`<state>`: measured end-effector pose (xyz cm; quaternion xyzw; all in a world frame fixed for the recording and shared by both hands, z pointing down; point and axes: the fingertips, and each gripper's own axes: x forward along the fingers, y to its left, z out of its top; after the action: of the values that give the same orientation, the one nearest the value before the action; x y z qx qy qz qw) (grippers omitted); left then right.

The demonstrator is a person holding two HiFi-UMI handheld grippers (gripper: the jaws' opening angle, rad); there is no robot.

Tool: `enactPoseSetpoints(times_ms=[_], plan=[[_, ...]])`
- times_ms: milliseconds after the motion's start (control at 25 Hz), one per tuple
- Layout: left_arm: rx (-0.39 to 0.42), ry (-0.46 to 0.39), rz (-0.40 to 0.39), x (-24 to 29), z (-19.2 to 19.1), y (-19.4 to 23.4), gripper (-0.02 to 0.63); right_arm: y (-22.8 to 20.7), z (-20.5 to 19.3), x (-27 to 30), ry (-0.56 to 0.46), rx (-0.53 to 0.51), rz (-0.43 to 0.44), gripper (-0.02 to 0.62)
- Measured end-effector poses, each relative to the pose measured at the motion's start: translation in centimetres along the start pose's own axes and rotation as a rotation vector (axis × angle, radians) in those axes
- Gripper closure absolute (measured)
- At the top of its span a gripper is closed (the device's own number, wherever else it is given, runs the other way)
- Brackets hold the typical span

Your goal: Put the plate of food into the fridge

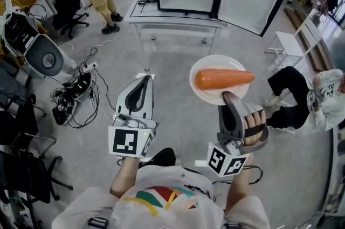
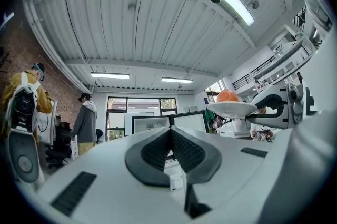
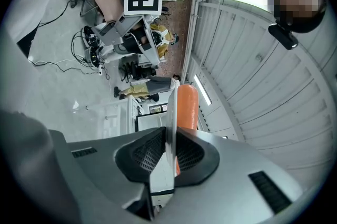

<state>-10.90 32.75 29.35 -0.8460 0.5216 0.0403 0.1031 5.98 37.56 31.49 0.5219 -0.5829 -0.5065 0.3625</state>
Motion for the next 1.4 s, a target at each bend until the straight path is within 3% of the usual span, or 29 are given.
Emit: enactPoseSetpoints(times_ms=[440,1120,1400], plan=[[-0.013,-0.001,0.013,3.7,-2.2,1.8,0.601,1.2,-1.0,4.7,-0.023,-0.031,0.011,0.552],[-0.013,-0.009,-0.003,19.7,-5.8,13.2,0.601,1.9,-2.9,24.6,0.011,-0.07,0.015,0.552],[-0.011,0.012,-0.025,24.2,-7.6,16.2,0.601,2.8,-3.4,30.1,0.042,-0.07,0.035,0.552]])
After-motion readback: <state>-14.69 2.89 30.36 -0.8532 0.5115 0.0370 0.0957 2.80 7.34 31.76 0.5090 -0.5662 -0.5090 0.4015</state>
